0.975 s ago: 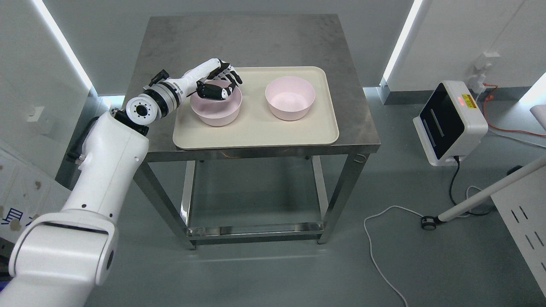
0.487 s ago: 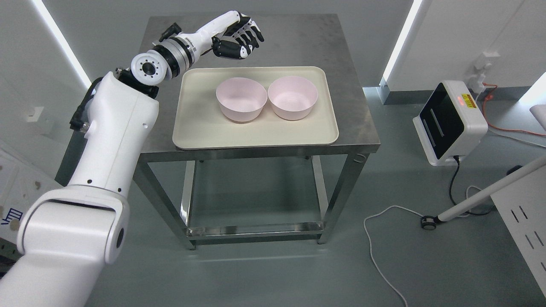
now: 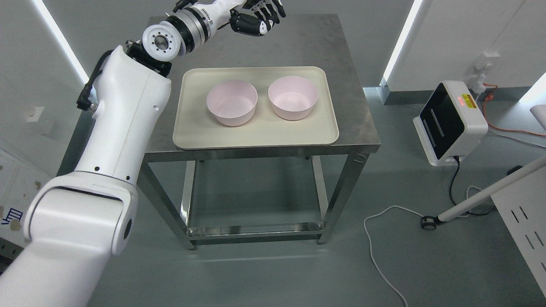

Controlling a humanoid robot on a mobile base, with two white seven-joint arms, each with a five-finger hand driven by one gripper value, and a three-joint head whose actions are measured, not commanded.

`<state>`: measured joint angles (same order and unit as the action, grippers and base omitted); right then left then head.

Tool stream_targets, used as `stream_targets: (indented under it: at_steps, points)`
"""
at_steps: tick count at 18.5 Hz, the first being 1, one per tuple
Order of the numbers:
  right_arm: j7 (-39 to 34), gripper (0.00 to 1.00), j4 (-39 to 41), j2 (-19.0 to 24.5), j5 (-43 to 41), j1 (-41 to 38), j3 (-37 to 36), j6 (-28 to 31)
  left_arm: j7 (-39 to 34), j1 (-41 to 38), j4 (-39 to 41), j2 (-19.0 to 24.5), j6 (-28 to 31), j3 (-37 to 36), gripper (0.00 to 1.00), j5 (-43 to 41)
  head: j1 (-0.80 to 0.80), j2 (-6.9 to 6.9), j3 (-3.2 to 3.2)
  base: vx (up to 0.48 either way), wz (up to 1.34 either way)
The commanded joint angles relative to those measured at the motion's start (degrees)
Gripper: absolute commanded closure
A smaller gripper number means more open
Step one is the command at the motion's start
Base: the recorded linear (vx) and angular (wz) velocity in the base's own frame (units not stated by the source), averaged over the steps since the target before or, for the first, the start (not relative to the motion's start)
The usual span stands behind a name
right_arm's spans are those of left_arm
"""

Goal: Stack pink IKEA bowls on left shelf middle

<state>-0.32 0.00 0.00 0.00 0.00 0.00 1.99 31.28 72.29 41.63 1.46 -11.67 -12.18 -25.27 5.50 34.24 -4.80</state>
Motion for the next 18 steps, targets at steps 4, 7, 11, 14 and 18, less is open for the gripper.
stream_targets:
  at_steps: [4,7,11,14,18]
  points:
    - [0.0,0.00,1.9,-1.0,0.0,-1.7,-0.6,-0.1,-1.7,-4.2,2.1,3.0,-2.2,-0.6,0.62,-0.5,0.00,0.00,0.00,0.000,0.00]
    - [0.0,0.00,1.9,-1.0,0.0,-1.7,-0.7,-0.1,-1.7,-5.8,1.5,4.3,-2.4,-0.8,0.33,-0.6,0.00,0.00,0.00,0.000,0.00]
    - [0.0,0.00,1.9,-1.0,0.0,-1.7,-0.7,0.0,-1.9,-9.2,1.4,6.2,-2.8,-1.2,0.20,-0.7,0.00,0.00,0.00,0.000,0.00]
    - [0.0,0.00,1.9,-1.0,0.0,-1.7,-0.6,-0.1,-1.8,-10.7,1.3,7.4,-2.7,-1.5,0.20,-2.1,0.00,0.00,0.00,0.000,0.00]
    - [0.0,0.00,1.9,-1.0,0.0,-1.7,-0.6,-0.1,-1.8,-9.6,-1.7,7.6,-2.2,-1.8,0.20,-7.3,0.00,0.00,0.00,0.000,0.00]
